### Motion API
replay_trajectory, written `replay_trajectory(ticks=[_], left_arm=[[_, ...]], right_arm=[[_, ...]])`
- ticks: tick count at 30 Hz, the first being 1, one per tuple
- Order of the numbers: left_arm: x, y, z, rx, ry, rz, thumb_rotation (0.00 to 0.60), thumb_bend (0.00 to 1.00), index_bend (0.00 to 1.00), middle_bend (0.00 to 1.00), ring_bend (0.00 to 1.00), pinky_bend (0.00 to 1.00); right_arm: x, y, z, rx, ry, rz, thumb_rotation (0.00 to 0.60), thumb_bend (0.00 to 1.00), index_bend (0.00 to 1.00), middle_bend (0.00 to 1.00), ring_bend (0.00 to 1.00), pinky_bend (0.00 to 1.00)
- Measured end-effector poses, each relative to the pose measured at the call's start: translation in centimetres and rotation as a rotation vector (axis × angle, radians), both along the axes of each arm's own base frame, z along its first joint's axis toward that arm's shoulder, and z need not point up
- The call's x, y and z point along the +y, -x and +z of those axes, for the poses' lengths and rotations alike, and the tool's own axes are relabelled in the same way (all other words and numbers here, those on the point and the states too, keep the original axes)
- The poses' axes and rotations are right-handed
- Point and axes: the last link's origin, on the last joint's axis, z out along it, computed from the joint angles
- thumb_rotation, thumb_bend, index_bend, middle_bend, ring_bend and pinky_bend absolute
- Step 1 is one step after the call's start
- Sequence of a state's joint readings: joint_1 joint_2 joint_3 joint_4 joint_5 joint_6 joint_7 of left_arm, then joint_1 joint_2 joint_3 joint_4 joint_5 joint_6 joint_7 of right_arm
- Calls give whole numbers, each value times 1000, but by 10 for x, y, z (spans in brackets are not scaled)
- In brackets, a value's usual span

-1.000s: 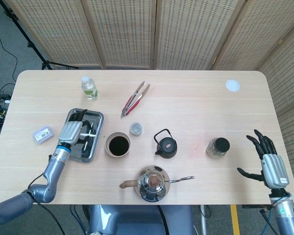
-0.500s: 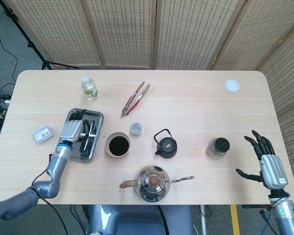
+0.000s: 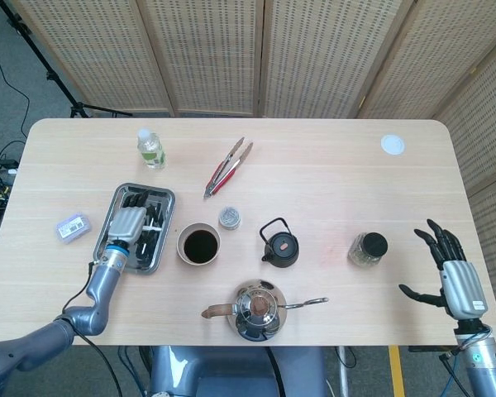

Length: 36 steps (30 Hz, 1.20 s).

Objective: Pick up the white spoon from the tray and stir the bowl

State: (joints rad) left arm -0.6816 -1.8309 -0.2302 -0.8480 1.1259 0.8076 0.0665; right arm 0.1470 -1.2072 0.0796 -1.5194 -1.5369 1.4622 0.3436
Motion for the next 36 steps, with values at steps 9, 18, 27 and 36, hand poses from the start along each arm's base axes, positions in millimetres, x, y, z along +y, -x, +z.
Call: replay_trajectory(ticks=[9, 18, 27, 36], left_arm=[[1, -1, -9, 7, 10, -2, 600, 378, 501, 0, 0, 0], [3, 1, -11, 22, 8, 1, 600, 391, 501, 0, 0, 0], [4, 4, -12, 21, 9, 14, 600, 391, 501, 0, 0, 0], [4, 6, -15, 21, 17, 19, 600, 403, 504, 0, 0, 0]], right_arm=[[0, 1, 2, -6, 2, -1, 600, 0, 115, 0, 0, 0], [-1, 2, 2, -7, 0, -4, 600, 0, 114, 0, 0, 0], [0, 2, 1, -6, -3, -3, 600, 0, 114, 0, 0, 0], [0, 2, 0, -6, -4, -5, 600, 0, 114, 0, 0, 0]])
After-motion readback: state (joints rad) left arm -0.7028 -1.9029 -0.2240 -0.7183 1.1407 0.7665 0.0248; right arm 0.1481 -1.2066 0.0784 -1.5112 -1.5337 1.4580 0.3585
